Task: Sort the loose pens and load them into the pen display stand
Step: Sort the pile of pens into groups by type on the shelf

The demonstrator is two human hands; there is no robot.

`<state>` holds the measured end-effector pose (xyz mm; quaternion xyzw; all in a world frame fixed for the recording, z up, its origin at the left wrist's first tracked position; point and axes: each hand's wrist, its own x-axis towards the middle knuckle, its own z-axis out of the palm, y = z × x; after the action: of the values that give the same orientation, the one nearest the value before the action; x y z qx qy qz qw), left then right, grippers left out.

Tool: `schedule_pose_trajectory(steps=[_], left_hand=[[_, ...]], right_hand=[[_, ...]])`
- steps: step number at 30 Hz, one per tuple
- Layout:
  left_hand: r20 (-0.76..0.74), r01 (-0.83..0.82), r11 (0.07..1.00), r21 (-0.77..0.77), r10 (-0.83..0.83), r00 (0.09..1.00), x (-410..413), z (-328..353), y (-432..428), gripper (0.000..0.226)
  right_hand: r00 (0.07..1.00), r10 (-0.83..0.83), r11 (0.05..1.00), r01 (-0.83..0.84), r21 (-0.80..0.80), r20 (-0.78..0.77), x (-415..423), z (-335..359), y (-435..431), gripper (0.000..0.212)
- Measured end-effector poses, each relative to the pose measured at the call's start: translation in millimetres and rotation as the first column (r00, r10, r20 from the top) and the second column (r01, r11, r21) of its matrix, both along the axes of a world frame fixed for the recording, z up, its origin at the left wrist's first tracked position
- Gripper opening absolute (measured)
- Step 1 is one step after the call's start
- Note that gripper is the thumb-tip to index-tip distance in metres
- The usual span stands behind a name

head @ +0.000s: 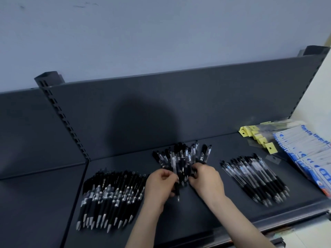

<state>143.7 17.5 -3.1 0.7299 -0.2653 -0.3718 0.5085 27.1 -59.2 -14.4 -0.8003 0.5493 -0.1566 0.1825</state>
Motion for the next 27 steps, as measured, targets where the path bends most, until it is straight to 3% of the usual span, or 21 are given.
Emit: schedule_pose_trajectory(steps=[6,16,21,27], left_hand=[[-0.174,0.010,0.997,-0.075,-0.023,0.984,6.6,9.4,5.7,0.010],[-0.131,0.221,0.974,-0.047,-0.226,0.965,-44.6,1.6,-23.7,0.017],[-0.094,0.365,0.931,-0.026,-0.366,0.926,-101.1,-4.0,-48.6,0.021],[0.006,0.377,0.926,0.017,-0.377,0.926,-136.0,-5.5,-81.8,0.021]], right_hand=[[0.996,-0.014,0.997,0.007,0.077,0.091,-9.3,2.8,2.7,0.033],[0.953,-0.177,0.979,0.145,0.142,0.246,-124.9,4.6,23.3,0.022],[0.947,-0.252,0.968,0.246,0.054,0.199,-171.0,18.8,4.8,0.024],[0.956,-0.290,0.955,0.292,-0.047,0.042,-195.5,27.9,-27.7,0.028]])
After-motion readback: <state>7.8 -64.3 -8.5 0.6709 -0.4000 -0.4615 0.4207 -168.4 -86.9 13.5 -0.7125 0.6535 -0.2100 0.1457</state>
